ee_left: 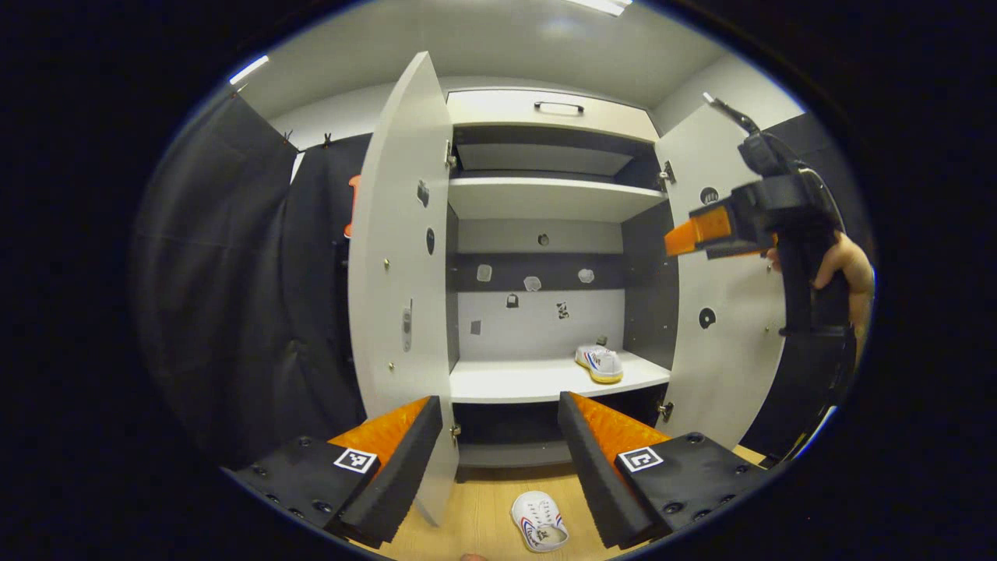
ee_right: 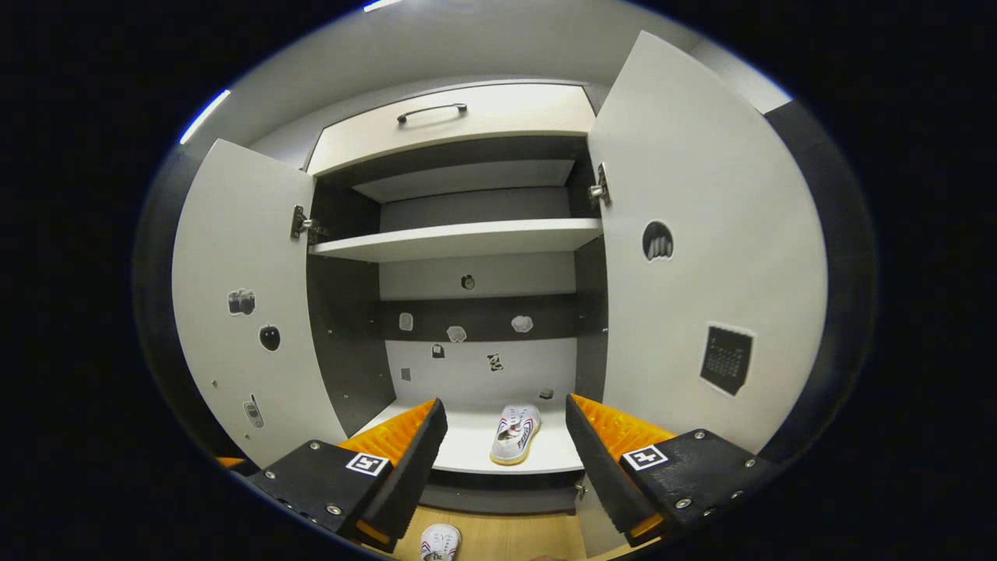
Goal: Grab one shoe with the right hand and put it into the shoe cabinet, grab the other shoe with the left hand and put it into the shoe cabinet; then close the right door with the right hand and the left door with the left hand.
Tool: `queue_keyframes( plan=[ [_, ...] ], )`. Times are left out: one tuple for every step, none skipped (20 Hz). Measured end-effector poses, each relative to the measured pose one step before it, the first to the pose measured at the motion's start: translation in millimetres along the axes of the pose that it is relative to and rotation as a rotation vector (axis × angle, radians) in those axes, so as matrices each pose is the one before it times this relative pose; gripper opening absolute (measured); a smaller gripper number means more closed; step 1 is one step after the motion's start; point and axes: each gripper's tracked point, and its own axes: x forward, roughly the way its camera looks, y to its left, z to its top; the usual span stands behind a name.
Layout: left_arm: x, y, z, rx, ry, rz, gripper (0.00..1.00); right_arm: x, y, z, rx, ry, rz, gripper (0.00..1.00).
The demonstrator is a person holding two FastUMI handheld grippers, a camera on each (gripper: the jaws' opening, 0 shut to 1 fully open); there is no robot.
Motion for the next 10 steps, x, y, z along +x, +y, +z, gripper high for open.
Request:
queue_keyframes(
  plan=[
    [7.20, -5.16, -18.27, -0.00784, 0.03261, -0.00479, 0.96, -9.85, -6.11, 5.69, -0.00244, -0.01457, -0.00517, 0.93],
    [8.21, -4.06, -19.39, -0.00278, 0.03543, -0.00165, 0.97, -9.20, -5.10, 6.89, -0.00163, -0.01442, -0.00610, 0.93],
    [8.15, -1.53, -19.58, 0.00878, 0.03490, 0.00133, 0.97, -7.16, -4.91, 5.55, -0.00794, -0.01407, -0.00750, 0.93],
    [8.35, -0.05, -17.24, 0.02441, 0.02983, 0.00944, 0.97, -5.61, -5.80, 5.47, -0.00830, -0.00767, -0.00907, 0.93],
    [8.93, -0.77, -18.69, 0.03135, 0.02838, 0.00649, 0.97, -4.88, -4.48, 1.83, -0.00351, -0.00576, -0.00455, 0.93],
    [10.17, -2.07, -18.25, 0.02121, 0.03083, 0.00092, 0.97, -4.81, -2.84, 1.42, -0.00244, -0.00026, -0.00179, 0.93],
    [11.27, -4.09, -22.00, 0.00549, 0.03883, -0.00703, 0.97, -5.08, -2.53, 0.96, 0.00092, -0.00220, 0.00108, 0.93],
    [8.96, -3.87, -22.45, 0.00121, 0.04926, -0.00547, 0.97, -3.99, -3.93, 2.14, -0.00368, 0.00124, -0.00387, 0.93],
    [7.59, -4.02, -20.83, 0.00337, 0.04368, -0.00412, 0.97, -3.35, -4.00, 0.62, -0.00796, -0.00134, -0.00786, 0.93],
    [7.78, -5.94, -19.87, -0.00083, 0.04196, -0.00978, 0.98, -3.98, -3.66, -0.38, -0.00704, -0.00027, -0.00740, 0.93]
  ],
)
